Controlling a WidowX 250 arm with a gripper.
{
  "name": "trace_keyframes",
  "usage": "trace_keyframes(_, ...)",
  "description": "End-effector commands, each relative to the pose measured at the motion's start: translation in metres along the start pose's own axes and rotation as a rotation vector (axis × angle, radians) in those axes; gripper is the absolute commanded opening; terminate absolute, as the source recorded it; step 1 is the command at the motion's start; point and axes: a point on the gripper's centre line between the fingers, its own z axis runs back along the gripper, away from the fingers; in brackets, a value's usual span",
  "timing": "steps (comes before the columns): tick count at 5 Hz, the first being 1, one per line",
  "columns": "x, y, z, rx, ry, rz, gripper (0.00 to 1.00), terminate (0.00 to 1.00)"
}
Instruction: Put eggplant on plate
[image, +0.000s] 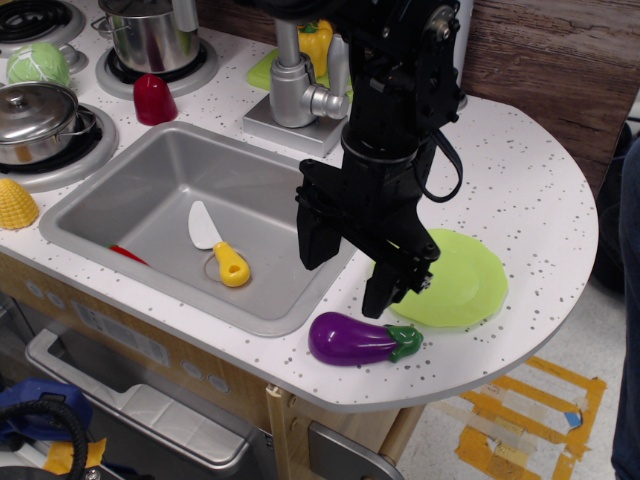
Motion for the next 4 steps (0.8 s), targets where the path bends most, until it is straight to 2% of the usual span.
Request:
trace_keyframes(1, 0.007, 0.001, 0.005, 0.025, -0.048, -0.23, 1.0, 0.0)
trace_keyframes(2, 0.01, 0.0, -0.005, 0.044, -0.1, -0.395, 1.0, 0.0)
trace_keyframes(3, 0.012, -0.006, -0.012, 0.002, -0.155, -0.475, 1.0, 0.0)
trace_keyframes(4, 0.013, -0.013, -0.023, -0.042, -0.172, -0.504, 1.0, 0.0)
